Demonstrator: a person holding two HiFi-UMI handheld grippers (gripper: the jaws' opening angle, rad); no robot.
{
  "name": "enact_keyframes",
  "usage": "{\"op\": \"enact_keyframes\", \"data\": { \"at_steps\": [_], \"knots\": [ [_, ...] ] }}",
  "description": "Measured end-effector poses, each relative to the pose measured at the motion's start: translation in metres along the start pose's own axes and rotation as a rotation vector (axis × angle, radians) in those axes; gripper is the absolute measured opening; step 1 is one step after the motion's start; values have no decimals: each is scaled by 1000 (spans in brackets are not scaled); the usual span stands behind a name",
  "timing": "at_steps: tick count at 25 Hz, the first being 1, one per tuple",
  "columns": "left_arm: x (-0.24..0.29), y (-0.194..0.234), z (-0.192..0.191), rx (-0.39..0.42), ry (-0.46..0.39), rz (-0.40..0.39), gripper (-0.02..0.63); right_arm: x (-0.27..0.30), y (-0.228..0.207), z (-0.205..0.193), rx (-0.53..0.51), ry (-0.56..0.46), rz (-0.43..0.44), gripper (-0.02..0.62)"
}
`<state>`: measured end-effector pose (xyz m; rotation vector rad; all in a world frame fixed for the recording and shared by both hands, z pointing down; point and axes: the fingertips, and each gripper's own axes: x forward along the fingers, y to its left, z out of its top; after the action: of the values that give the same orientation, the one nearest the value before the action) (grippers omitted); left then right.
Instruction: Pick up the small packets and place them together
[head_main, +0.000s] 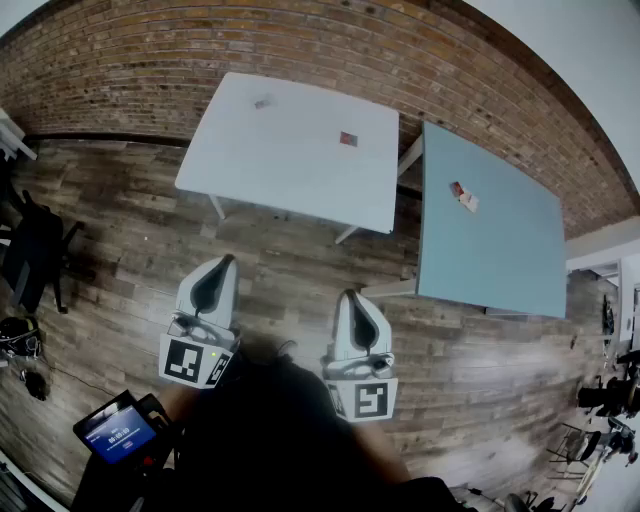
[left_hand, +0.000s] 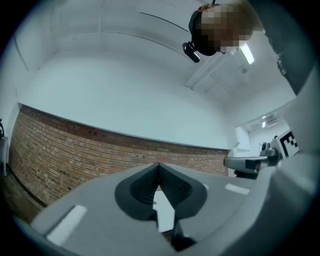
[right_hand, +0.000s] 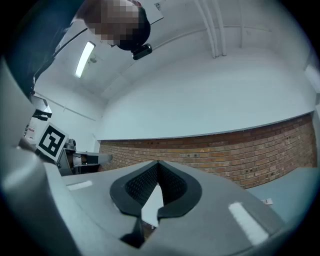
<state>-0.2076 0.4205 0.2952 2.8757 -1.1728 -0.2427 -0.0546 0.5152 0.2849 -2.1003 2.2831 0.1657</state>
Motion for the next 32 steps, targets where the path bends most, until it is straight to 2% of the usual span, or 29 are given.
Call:
{"op": "enact_keyframes", "data": {
  "at_steps": [5,14,18,23,27,32],
  "knots": [
    [-2,-7,3,3,-18,6,0,-5,-8,-5,24,25,-15,0],
    [-8,-10,0,20,-13,30,0,-17,-8,-11,51,27,16,3],
    [-4,2,0,22,-6,61,0,-14,-12,-11,50,40,18,3],
    [-4,-15,-6,38,-5,102,0,-32,-34,-20,59,36,36,3],
    [3,-15,-6,51,-3,133,0,-24,-48,-24,74,43,58,3],
    [25,-18,-19,51,12,88,0,-5,-58,-33,56,61,49,3]
  ]
}}
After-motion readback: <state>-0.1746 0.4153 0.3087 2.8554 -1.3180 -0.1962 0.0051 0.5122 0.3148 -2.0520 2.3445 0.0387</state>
